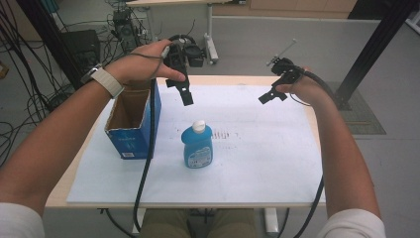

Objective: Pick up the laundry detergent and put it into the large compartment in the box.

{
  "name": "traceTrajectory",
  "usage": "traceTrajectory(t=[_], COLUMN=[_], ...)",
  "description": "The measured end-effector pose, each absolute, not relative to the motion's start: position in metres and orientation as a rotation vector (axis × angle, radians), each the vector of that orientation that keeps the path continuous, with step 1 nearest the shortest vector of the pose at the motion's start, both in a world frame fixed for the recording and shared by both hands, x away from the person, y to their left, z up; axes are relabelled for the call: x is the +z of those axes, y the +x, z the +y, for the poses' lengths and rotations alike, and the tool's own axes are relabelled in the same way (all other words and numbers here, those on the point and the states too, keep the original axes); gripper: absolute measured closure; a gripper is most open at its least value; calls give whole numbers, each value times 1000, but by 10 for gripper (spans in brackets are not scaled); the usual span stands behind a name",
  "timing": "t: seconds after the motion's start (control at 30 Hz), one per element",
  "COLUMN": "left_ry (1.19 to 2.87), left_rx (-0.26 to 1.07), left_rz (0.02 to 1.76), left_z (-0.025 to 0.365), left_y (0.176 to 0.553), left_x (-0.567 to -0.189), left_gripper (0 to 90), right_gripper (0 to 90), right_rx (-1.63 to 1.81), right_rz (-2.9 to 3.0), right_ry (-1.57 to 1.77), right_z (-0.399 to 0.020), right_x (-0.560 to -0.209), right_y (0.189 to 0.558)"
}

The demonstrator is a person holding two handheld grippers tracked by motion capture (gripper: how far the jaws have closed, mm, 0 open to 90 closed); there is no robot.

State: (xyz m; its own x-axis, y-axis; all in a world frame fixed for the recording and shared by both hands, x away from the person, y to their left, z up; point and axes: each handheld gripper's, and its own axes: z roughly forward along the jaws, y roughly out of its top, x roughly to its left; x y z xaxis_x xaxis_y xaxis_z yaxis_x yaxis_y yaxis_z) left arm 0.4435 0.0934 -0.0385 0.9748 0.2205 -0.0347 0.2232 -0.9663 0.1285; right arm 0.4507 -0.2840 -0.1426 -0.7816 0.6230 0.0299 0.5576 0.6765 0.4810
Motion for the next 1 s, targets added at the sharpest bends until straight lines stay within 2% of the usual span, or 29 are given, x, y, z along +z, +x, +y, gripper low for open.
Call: traceTrajectory(t=[1.0], left_ry=[3006], left_rx=[-36], left_rz=[325], left_z=[75], left_y=[423], left_x=[-50], left_gripper=[78], right_gripper=[103], right_rx=[733], right_rz=[2744], right_ry=[977], right_z=[-289], right_x=[-144], right_y=[447])
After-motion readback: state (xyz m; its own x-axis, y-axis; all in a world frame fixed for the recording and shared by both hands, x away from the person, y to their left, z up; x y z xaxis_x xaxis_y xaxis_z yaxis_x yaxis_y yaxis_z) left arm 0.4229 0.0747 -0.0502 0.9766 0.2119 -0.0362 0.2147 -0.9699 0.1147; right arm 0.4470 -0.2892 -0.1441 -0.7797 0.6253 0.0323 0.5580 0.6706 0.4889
